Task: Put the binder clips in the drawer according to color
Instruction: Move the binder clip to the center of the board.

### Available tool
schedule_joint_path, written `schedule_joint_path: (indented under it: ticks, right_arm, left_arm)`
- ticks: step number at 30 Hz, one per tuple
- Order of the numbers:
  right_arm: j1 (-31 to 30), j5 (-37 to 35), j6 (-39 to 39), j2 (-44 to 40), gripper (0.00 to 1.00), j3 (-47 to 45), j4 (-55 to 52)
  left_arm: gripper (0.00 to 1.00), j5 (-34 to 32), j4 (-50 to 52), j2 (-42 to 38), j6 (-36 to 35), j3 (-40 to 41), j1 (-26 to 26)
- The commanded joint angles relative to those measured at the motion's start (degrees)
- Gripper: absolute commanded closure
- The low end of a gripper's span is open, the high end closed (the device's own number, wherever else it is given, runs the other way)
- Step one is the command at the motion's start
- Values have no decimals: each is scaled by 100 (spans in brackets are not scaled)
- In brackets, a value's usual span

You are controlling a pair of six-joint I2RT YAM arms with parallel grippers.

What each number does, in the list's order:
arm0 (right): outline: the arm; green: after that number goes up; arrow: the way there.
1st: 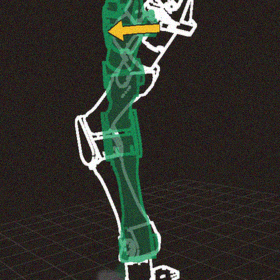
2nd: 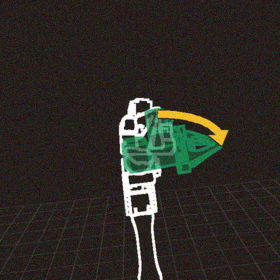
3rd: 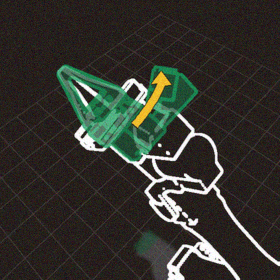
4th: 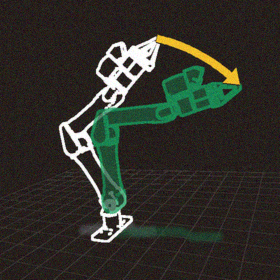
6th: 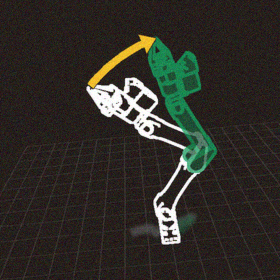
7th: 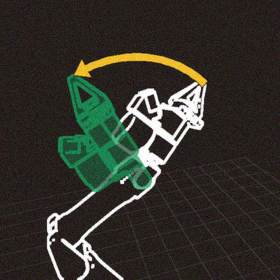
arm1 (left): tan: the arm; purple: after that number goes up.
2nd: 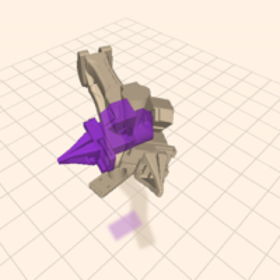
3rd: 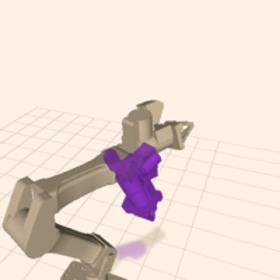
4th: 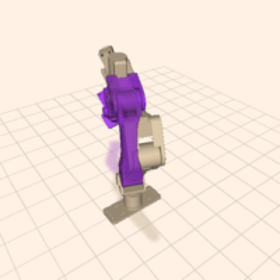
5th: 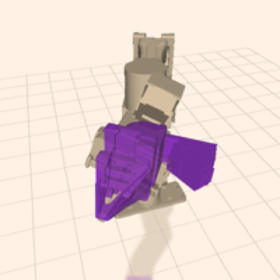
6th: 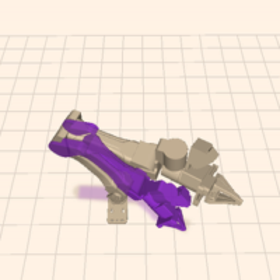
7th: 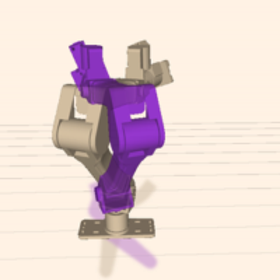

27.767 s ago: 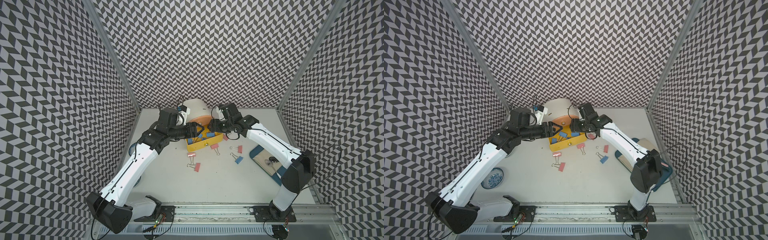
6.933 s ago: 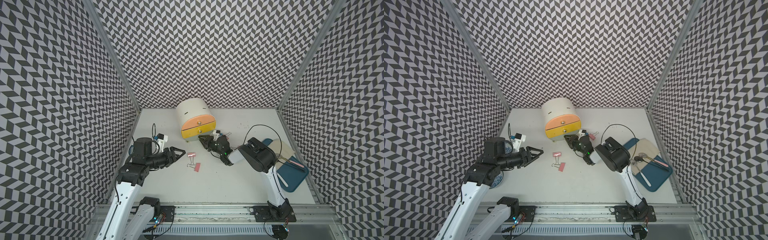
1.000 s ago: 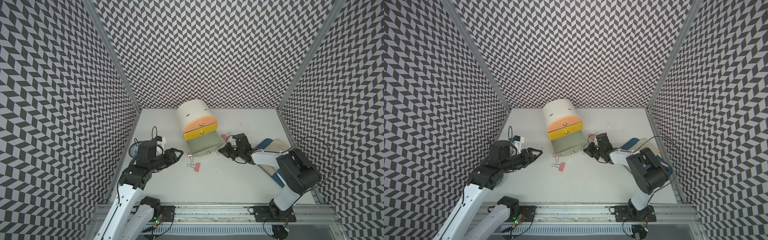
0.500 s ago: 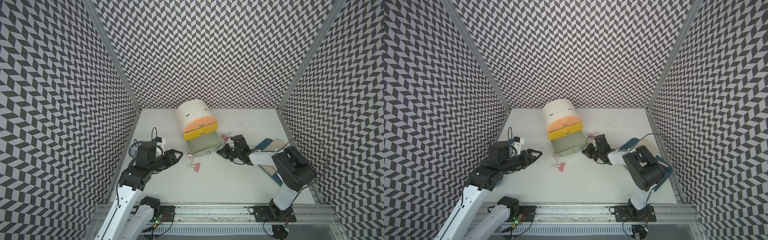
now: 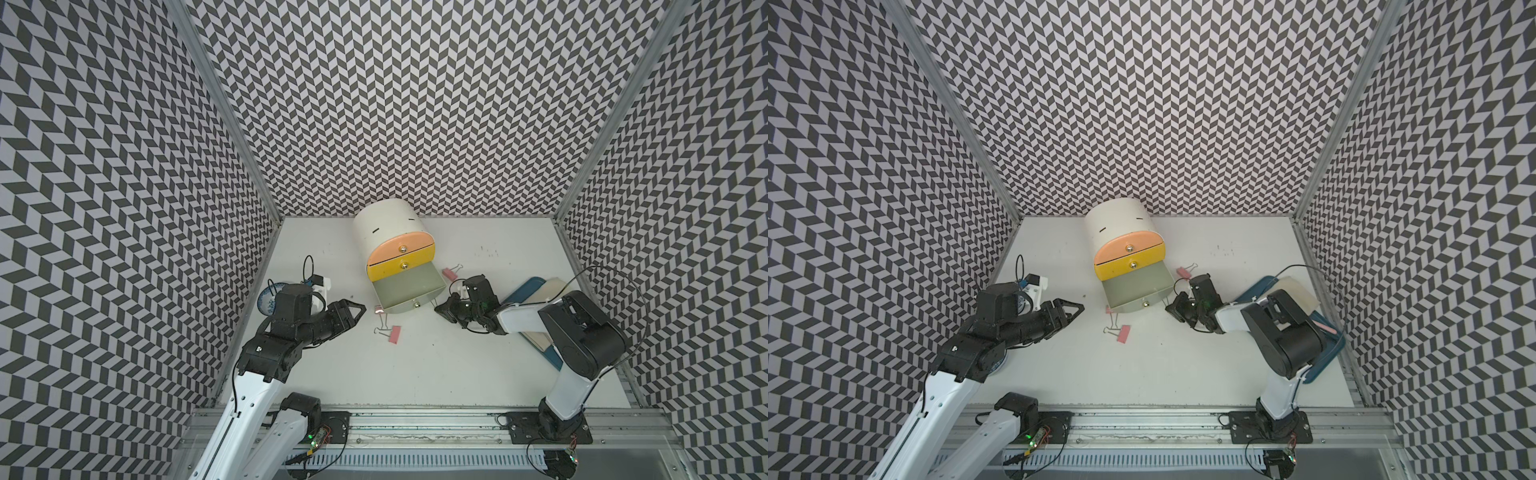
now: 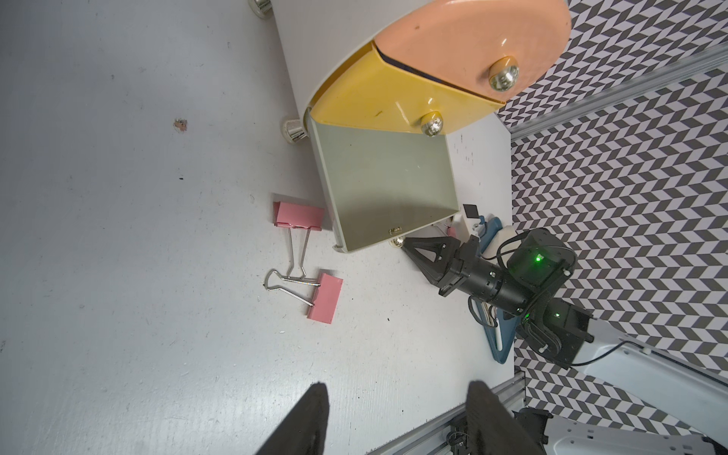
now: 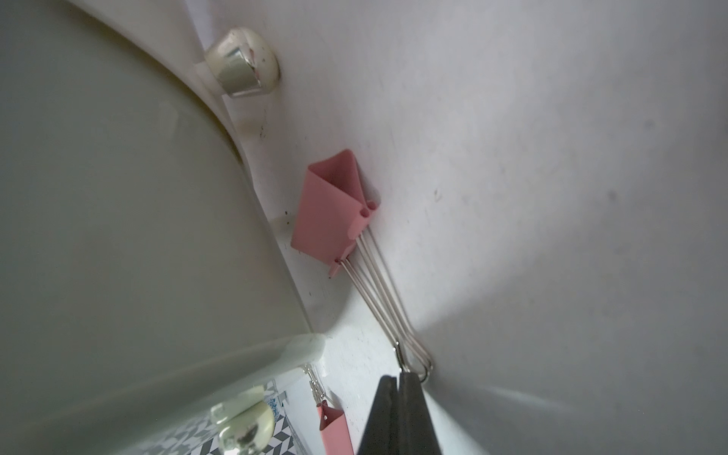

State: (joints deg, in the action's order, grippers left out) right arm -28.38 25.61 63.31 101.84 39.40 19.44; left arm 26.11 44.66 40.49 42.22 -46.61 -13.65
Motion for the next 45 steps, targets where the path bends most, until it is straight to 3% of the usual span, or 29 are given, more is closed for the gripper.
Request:
schedule_joint_path:
  ticks: [1, 11, 16, 28, 45]
  right_arm:
    - [-36, -186, 41, -145, 100, -257, -22]
    - [-36, -233, 39, -797, 100, -1078, 109]
    - [-36, -216, -55, -1042, 100, -1032, 165]
    - [-36, -179, -148, -468, 100, -59, -63]
    - [-36, -148, -107, -33, 100, 156, 131]
  left_arm:
    - [40, -80, -1, -59, -56, -30, -32]
    - [40, -81, -40, -32, -38, -74, -32]
    - [40, -71, -32, -32, -37, -93, -32]
    - [40, -88, 76, -63, -73, -90, -32]
    - [40, -97, 49, 29, -139, -41, -32]
